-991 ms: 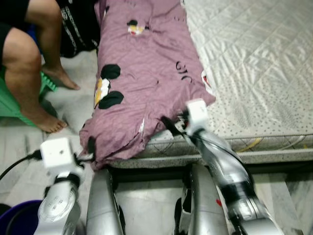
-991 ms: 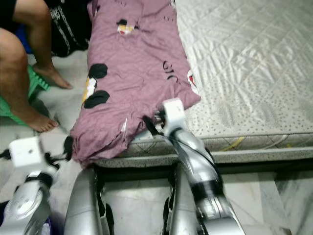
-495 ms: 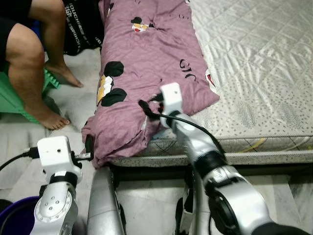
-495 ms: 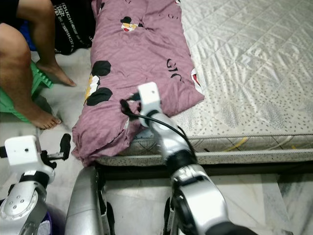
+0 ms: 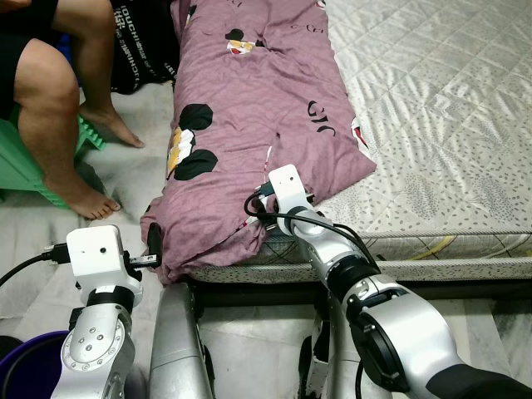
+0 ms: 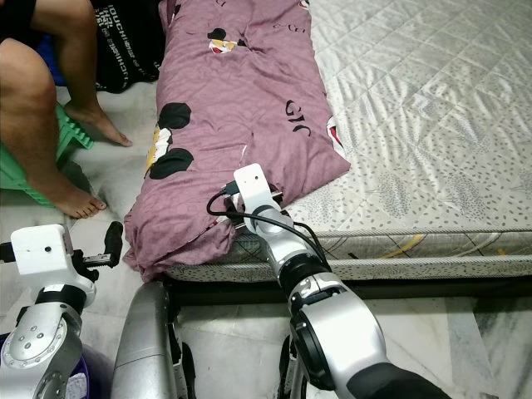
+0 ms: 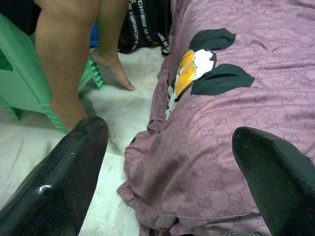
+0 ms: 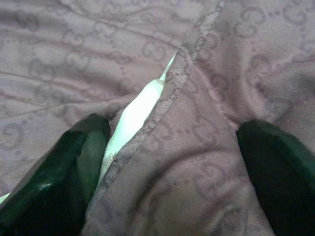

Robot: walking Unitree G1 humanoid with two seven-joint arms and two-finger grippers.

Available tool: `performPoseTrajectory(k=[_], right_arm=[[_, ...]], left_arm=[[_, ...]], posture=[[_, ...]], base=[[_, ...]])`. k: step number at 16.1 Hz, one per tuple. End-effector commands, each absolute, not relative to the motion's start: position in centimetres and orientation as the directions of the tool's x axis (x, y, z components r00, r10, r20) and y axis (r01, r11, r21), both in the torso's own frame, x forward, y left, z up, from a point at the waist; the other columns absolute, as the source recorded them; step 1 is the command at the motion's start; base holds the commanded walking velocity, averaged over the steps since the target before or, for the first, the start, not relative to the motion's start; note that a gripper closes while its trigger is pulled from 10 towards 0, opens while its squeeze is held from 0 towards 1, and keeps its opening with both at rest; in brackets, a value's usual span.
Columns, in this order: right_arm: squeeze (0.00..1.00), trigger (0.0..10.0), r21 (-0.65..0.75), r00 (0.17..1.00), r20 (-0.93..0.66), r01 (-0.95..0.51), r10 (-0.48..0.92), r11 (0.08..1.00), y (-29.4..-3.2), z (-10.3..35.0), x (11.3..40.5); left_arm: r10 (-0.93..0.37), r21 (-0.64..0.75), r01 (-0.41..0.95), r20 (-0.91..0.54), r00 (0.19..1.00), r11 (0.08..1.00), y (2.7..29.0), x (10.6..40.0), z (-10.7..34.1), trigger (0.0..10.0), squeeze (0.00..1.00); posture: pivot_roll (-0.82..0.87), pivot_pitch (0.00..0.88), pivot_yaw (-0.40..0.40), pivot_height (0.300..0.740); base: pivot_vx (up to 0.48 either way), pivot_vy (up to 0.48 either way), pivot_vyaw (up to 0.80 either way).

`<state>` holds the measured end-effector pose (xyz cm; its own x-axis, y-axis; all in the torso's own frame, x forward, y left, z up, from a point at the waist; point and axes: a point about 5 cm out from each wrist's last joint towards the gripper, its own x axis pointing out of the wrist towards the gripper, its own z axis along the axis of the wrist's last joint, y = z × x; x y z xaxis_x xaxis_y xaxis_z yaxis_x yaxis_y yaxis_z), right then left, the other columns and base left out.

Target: Clean up the room

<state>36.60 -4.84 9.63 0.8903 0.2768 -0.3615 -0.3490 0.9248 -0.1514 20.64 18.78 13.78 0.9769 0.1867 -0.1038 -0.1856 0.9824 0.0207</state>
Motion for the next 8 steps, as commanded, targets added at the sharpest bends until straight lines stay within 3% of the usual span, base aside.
performPoseTrajectory(k=[1,5,8], right_arm=[[0.0,0.0,-0.133,0.887,-0.402,-0.302,0.227,0.944,-5.7,8.9,36.5],[0.0,0.0,-0.08,0.894,-0.414,-0.225,0.173,0.971,-7.1,8.8,36.8],[0.0,0.0,-0.039,0.891,-0.439,-0.143,0.112,0.989,-10.7,8.1,36.7]], left_arm=[[0.207,0.025,-0.206,-0.123,0.971,0.978,19.1,20.5,13.5,10.0,0.0],[0.213,0.018,-0.212,-0.125,0.969,0.977,19.2,20.8,13.4,10.0,0.0],[0.215,0.0,-0.217,-0.132,0.968,0.976,19.1,20.9,13.2,10.0,0.0]], posture=[[0.18,0.207,0.008,0.534],[0.17,0.199,0.007,0.534],[0.14,0.195,0.004,0.534]], base=[[0.0,0.0,0.0],[0.0,0.0,0.0],[0.0,0.0,0.0]])
